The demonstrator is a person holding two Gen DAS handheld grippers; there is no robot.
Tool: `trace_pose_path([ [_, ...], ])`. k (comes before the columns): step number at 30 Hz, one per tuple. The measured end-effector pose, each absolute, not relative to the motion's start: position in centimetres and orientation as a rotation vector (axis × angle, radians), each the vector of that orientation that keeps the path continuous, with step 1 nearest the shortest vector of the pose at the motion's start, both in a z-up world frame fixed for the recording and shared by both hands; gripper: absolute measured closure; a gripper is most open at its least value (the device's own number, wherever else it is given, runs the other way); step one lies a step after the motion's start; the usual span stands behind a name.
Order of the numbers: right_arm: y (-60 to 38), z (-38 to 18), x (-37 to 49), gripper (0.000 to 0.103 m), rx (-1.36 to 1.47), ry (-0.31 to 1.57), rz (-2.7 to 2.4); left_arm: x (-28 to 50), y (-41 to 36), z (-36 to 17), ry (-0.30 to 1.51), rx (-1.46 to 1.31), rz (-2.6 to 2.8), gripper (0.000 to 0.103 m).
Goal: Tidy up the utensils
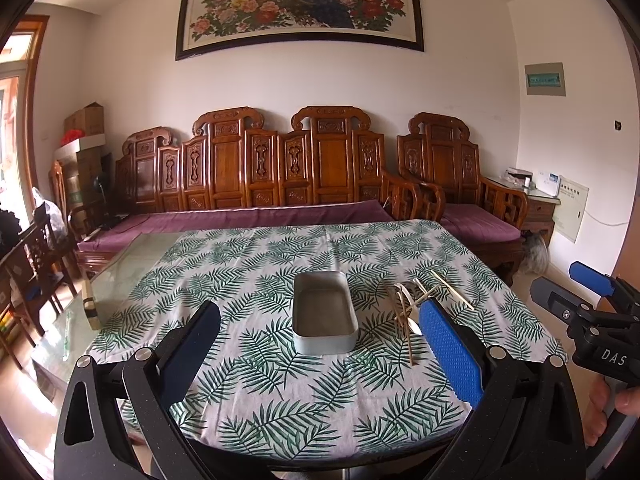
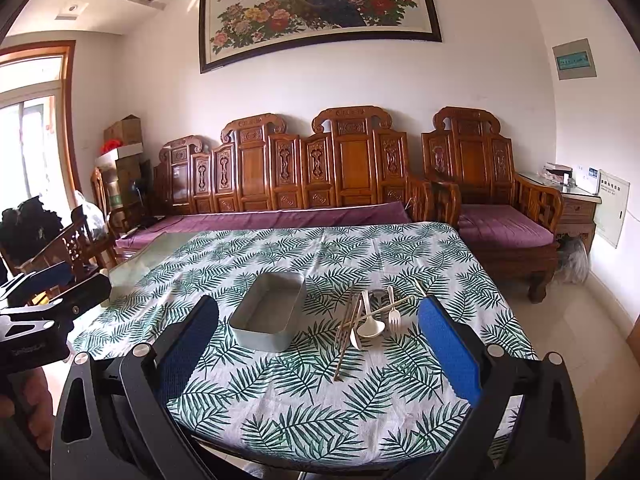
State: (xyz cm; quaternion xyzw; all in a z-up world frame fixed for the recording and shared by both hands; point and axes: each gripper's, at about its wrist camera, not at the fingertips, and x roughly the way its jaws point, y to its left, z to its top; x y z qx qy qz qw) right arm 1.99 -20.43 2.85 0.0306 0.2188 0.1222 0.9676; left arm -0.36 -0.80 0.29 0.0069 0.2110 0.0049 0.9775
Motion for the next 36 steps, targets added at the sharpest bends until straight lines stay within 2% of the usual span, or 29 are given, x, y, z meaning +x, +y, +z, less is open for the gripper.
trace_pose_path([
  [15,-20.7,2.1,2.9,0.003,0.062,0.467,0.246,1.5,-0.5,-1.6,0.477,0.021,0.013,0.006],
  [28,-22.0,-1.2,8.8,0.003,0.022,0.524,0.250,7.2,-2.3,-4.7,0.553,0.080,-0.063,0.006],
  [36,-22.7,-3.9,12.6,0.010,0.009,0.590,0.258,10.7,-3.7,-6.4,0.594,0.125,-0.118,0.006],
])
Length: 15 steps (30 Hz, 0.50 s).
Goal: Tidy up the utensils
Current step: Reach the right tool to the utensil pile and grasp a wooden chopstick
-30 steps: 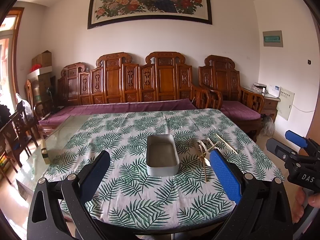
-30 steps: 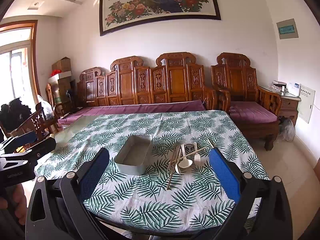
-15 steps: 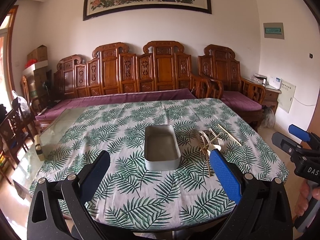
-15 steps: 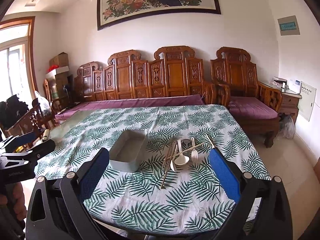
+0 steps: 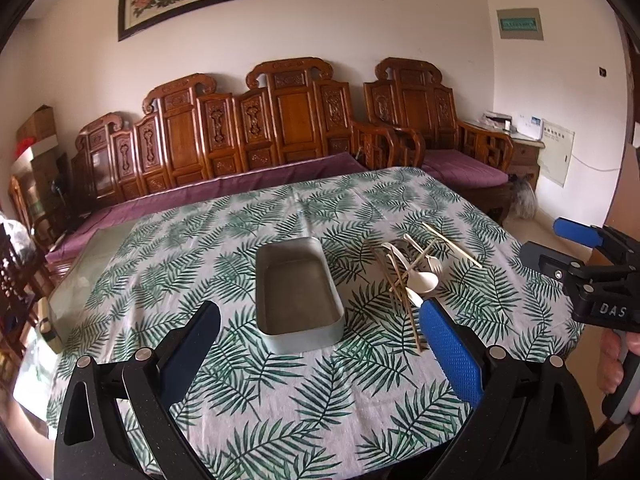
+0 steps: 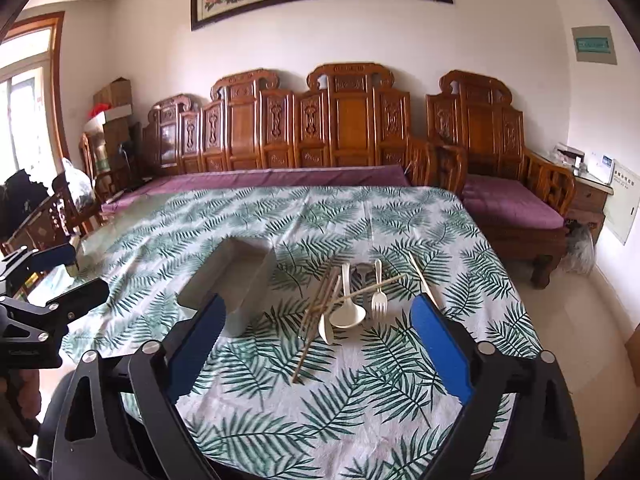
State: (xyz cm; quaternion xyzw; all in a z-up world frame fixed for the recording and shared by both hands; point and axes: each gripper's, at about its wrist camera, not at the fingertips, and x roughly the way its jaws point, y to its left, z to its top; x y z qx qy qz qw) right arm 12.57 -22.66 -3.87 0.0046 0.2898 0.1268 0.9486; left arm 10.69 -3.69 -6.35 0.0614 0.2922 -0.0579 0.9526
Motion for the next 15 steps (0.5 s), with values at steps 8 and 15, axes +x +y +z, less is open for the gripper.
trace_pose_path([
  [8,-23.1,-8.1,16.6,0.028,-0.014,0.699,0.288,13.8,-4.6,-9.4,0.663,0.121,-0.199,0.006],
  [15,-22.0,-12.3,19.5,0.053,-0.031,0.811,0.335,15.2,-5.0,-11.5,0.697,0.125,-0.230,0.006],
])
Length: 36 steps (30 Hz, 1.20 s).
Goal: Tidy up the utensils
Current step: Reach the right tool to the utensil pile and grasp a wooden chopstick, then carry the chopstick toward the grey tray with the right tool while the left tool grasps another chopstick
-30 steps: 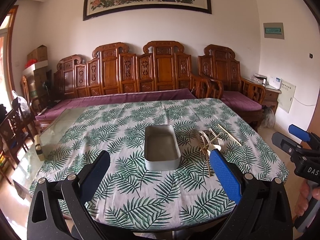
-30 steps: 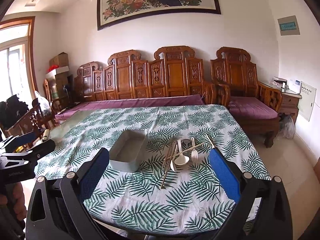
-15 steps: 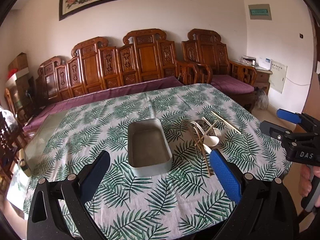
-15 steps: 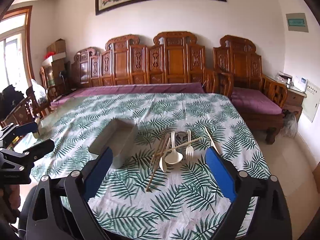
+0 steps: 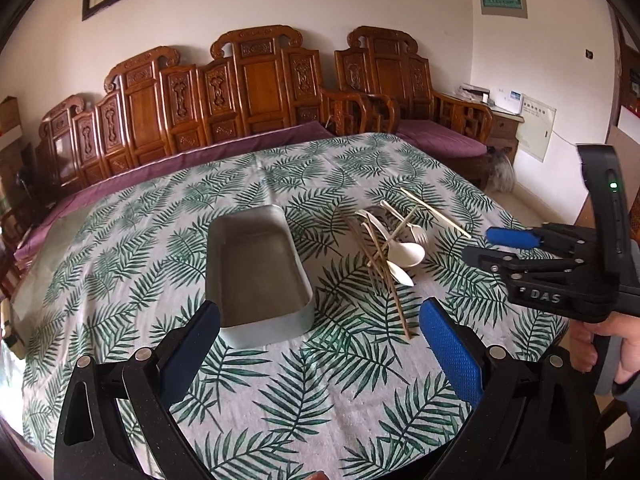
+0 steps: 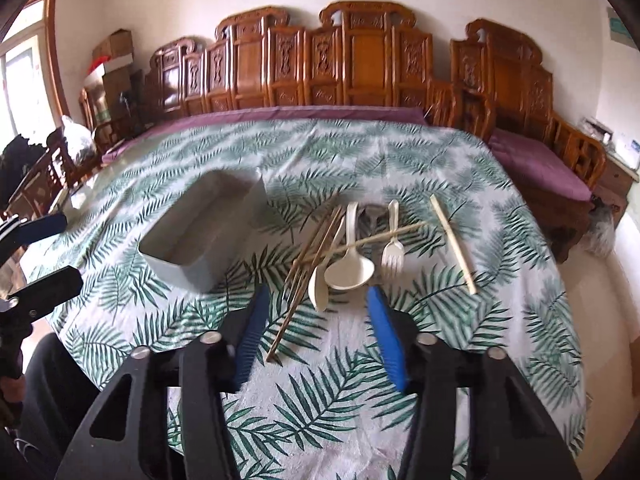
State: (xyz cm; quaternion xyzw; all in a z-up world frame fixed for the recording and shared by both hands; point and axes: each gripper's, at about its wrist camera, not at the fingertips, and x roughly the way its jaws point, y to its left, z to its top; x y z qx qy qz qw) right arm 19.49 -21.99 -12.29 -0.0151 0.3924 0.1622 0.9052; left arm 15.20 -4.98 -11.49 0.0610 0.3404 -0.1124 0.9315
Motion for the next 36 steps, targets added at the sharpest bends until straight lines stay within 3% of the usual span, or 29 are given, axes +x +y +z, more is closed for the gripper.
trace_pose_path([
  [6,-20.5,-15.9,21.9,0.062,0.010,0.912,0.383,16.0,-5.1,-12.7,0.718,0.122,-0.243,0.006],
  [8,-19.8,-17.1,22.6,0.071,0.019,0.945,0.397,16.4,-5.1,-13.0,0.724,0.117,-0.248,0.006],
  [13,-18.4,-20.0,24.2,0.080,0.042,1.018,0.409,17.1,-4.9,-13.5,0.729,0.121,-0.243,0.007],
  [21,-17.8,-22.1,25.3,0.084,0.068,1.074,0.395,18.2,-4.3,-14.3,0.753,0.100,-0.227,0.007],
  [28,-18.4,-22.5,25.6,0.097,0.058,1.092,0.377,19.1,-4.9,-15.1,0.775,0.115,-0.235,0.007],
  [36,-21.0,-19.3,24.9,0.098,0.038,1.051,0.340,21.4,-6.9,-15.7,0.799,0.129,-0.263,0.010],
])
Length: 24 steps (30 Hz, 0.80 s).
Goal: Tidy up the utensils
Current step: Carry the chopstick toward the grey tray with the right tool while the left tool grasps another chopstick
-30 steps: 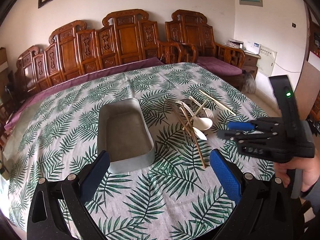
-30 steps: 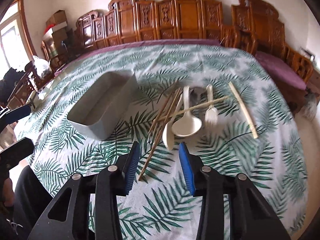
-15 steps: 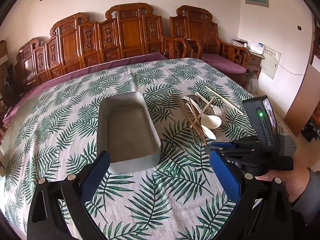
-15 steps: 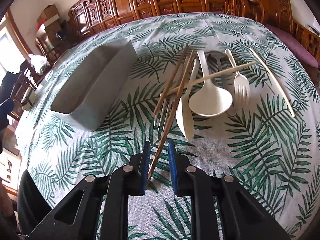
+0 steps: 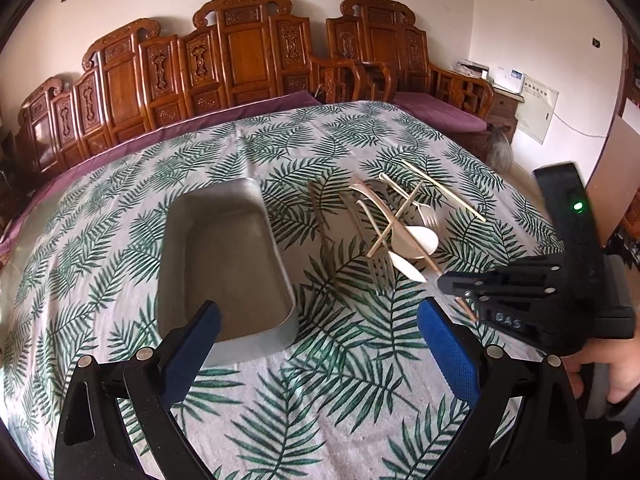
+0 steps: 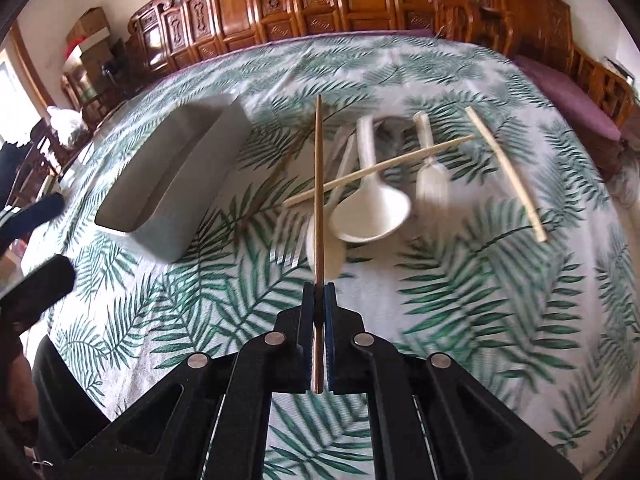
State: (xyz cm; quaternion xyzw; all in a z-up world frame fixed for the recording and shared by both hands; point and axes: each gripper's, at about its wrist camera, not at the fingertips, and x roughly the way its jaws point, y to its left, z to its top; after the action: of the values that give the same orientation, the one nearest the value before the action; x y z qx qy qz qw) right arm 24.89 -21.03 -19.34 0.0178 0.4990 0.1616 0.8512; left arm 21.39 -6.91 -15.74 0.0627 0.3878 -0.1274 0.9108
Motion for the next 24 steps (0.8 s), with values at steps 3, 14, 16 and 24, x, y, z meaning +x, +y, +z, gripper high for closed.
trace_pose_path([
  [3,-22.5,-18.5,25.1,0.097,0.046,1.032,0.339,22.6,-8.5,-15.9,0.807,0.161,-0.276,0.014],
  [14,-26.2,-16.5,26.4,0.097,0.052,0.981,0.311,29.8,-12.5,-17.7,0.933,0.225,-0.286,0.048],
  [16,-26.8,-16.7,26.6,0.097,0.071,0.984,0.301,31.1,-12.9,-18.6,0.968,0.226,-0.280,0.056],
  [24,-28.5,-17.1,27.2,0.097,0.106,0.990,0.280,35.3,-13.5,-22.0,1.115,0.221,-0.244,0.081],
])
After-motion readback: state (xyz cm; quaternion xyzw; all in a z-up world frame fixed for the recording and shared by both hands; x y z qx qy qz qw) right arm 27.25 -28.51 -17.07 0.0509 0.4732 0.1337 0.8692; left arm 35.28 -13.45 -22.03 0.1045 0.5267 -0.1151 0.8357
